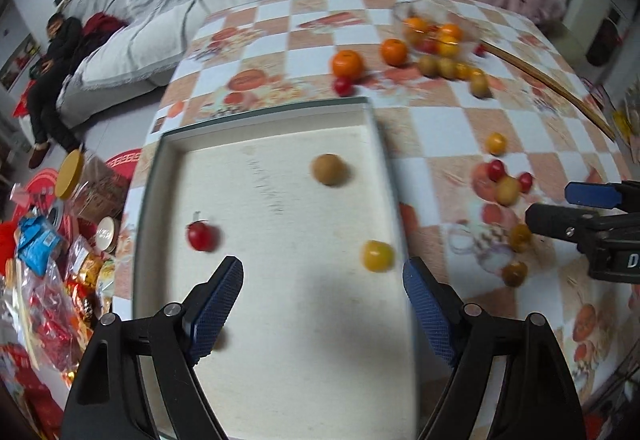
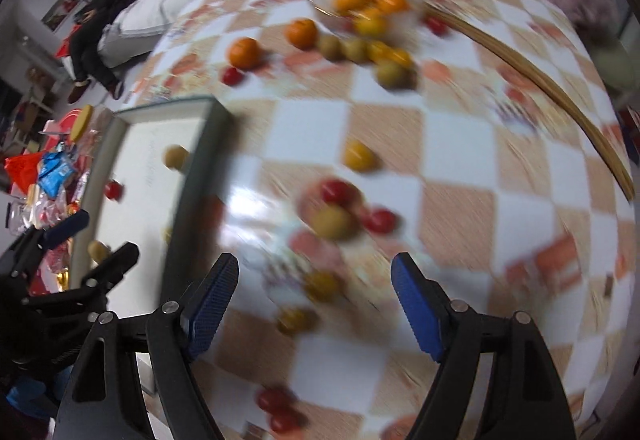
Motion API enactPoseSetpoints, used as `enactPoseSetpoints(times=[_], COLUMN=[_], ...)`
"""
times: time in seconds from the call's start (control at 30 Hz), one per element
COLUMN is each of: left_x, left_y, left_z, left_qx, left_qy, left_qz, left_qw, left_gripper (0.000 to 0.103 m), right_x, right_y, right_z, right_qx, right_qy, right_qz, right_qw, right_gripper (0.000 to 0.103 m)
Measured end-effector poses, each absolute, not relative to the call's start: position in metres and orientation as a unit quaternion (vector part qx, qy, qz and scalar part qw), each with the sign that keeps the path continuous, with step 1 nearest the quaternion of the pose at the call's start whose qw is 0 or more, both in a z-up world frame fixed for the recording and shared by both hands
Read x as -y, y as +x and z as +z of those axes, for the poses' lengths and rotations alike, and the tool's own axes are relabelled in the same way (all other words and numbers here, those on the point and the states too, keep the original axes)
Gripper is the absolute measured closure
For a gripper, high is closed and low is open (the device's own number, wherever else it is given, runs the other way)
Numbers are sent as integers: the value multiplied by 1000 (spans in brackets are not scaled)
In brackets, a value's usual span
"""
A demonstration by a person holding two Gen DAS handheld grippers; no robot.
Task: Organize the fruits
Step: 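Move both tools back to the fruit near the cup print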
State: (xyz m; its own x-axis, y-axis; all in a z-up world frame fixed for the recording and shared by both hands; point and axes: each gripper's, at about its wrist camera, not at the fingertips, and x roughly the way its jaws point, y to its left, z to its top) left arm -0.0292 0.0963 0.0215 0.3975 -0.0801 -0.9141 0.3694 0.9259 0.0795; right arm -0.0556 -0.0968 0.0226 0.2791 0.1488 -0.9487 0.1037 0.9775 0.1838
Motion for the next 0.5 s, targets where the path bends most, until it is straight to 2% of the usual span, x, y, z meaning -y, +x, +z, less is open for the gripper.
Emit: enactPoseSetpoints(times=[0.5], left_x=[-16], left_y=[-66], left_z=[9], left_qx=[-544], left_qy=[144], left_qz=[-207], left_qw=[800], left_gripper=[20], right_x=[151], right_y=[-71], right_z=[4], right_qx=[-606], right_qy=[119], right_qz=[-26], right_qw=[786], right_gripper=[21])
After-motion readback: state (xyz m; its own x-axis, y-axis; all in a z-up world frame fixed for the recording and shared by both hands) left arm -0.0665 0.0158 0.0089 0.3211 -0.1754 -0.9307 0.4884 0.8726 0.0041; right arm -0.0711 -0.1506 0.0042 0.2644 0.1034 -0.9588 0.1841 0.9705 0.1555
